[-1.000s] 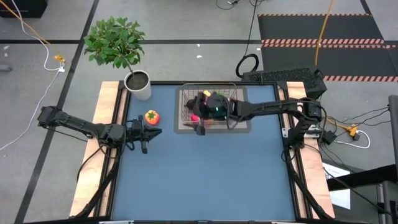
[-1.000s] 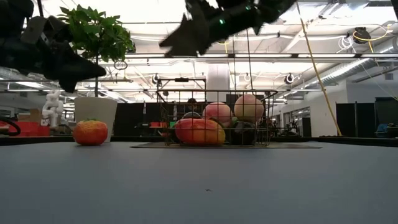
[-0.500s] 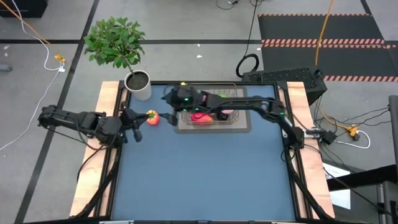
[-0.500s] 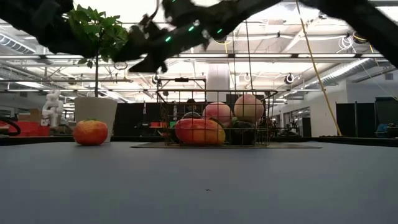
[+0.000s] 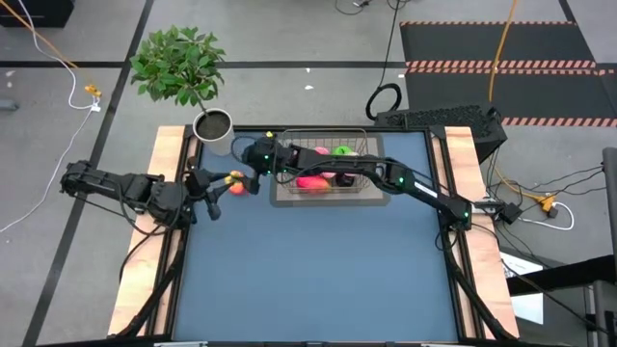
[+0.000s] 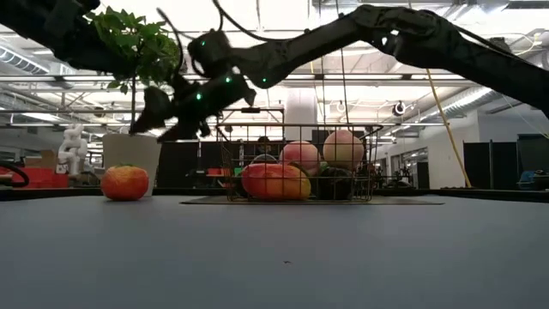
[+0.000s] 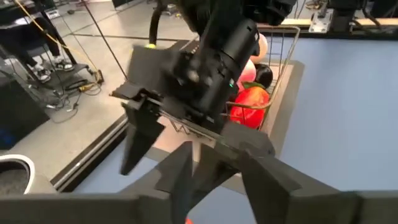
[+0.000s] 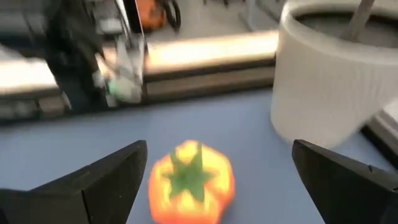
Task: Build produce basket
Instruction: Put the orange tomato into the wire basket
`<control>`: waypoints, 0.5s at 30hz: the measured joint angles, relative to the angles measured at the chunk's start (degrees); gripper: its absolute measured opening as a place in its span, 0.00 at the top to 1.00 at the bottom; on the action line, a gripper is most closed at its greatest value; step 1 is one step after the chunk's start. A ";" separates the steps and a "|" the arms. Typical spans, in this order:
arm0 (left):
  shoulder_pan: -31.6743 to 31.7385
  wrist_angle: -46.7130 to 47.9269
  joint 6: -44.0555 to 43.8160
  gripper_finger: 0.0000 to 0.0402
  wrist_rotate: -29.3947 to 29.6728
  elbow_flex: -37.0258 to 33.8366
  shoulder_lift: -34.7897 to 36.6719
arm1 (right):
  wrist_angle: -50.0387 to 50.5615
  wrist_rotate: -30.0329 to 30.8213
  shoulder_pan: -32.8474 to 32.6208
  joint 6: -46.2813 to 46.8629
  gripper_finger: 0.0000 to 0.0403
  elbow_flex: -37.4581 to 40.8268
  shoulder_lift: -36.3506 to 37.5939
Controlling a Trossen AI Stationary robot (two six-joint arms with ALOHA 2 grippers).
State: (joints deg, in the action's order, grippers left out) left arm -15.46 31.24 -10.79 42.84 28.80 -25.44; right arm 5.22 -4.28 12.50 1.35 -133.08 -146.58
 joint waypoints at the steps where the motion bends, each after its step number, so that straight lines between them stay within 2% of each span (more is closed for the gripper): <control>1: 0.00 0.25 -0.25 0.64 -0.01 -0.01 -0.09 | 1.30 0.50 -0.14 -0.89 0.02 0.19 -0.05; 5: -0.02 0.33 -3.01 0.52 0.03 -0.99 -1.01 | 6.73 6.31 -1.69 -6.31 0.02 1.22 1.30; 8: 0.04 -0.08 -7.06 0.43 0.13 -2.75 -2.71 | 11.14 7.10 -2.58 -9.83 0.02 1.23 4.34; 12: 0.05 -1.02 -11.65 0.32 0.35 -5.32 -5.27 | 18.18 2.19 -2.84 -11.32 0.02 2.11 10.22; 15: 0.12 -1.02 -15.57 0.25 0.36 -6.94 -7.34 | 21.88 -2.14 -2.83 -11.24 0.02 8.55 16.50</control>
State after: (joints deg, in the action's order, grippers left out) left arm -15.35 30.22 -26.37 43.20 21.86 -32.79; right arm 27.11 -6.43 9.67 -9.89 -124.53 -130.09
